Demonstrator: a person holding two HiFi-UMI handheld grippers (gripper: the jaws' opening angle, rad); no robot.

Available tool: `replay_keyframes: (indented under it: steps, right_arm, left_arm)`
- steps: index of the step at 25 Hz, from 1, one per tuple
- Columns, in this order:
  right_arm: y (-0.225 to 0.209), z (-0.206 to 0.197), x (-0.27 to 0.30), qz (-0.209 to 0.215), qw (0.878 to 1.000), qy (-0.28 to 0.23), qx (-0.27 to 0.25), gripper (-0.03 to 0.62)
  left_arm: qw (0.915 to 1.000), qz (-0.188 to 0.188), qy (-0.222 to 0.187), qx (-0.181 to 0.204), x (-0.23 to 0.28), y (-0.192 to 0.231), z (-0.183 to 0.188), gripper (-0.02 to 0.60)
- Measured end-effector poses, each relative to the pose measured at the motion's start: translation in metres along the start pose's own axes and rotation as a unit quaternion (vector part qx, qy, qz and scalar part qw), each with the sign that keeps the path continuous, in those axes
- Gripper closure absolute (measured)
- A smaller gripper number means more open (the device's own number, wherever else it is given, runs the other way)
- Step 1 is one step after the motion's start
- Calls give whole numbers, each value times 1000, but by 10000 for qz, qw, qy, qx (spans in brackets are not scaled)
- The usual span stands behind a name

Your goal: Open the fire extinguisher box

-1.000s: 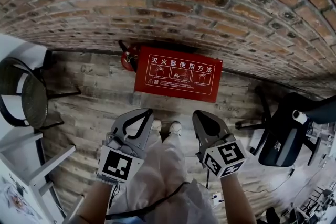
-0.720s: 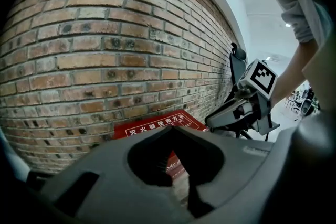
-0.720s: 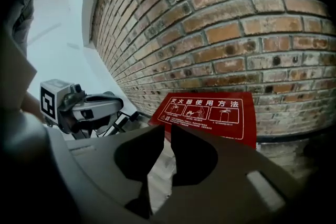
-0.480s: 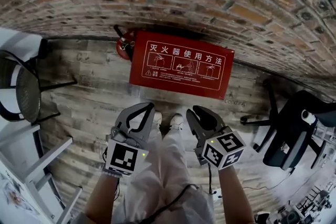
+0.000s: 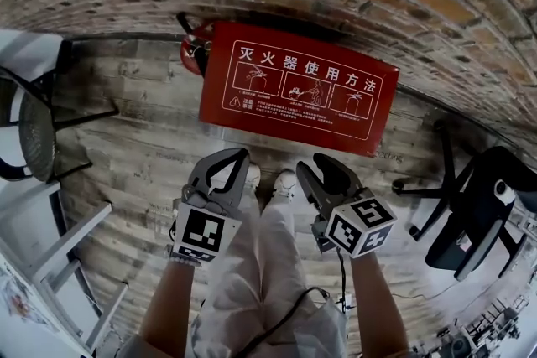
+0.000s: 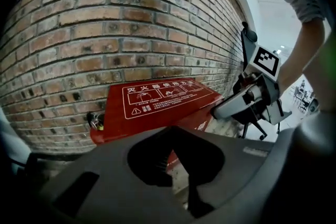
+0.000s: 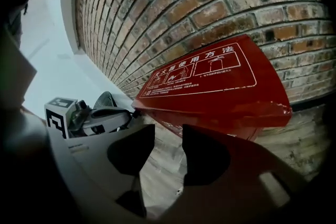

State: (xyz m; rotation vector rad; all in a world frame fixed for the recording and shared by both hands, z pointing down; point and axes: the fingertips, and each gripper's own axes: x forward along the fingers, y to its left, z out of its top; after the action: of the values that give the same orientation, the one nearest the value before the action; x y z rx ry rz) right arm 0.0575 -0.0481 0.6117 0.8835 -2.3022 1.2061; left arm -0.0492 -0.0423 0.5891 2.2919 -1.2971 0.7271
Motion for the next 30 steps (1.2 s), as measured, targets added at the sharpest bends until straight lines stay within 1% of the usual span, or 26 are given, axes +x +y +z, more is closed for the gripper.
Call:
replay_keyframes:
  steps: [2, 7, 13, 18, 25, 30]
  right_arm:
    - [-7, -1, 6, 43, 9997, -98, 197, 420]
    - [-21, -5, 17, 91, 9980, -277, 565, 388]
    - [-38, -2, 19, 110, 9941, -551, 930, 356]
    - [-37, 0, 15, 226, 9932, -644, 948, 361]
    - [-32, 9, 10, 290, 9874, -846, 1303, 375]
    - [-29, 12, 6, 284, 9850, -945, 1417, 387]
  left_arm:
    - [9999, 62, 36, -90, 10, 4, -9, 581]
    - [9997, 108, 172, -161, 35, 9, -30, 581]
    - [9995, 24, 261, -179, 52, 6, -41, 581]
    - [9994, -70, 283, -191, 59, 4, -43, 581]
    - [9996, -141, 198, -146, 65, 5, -36, 581]
    - [9996, -196, 143, -127, 68, 2, -32, 581]
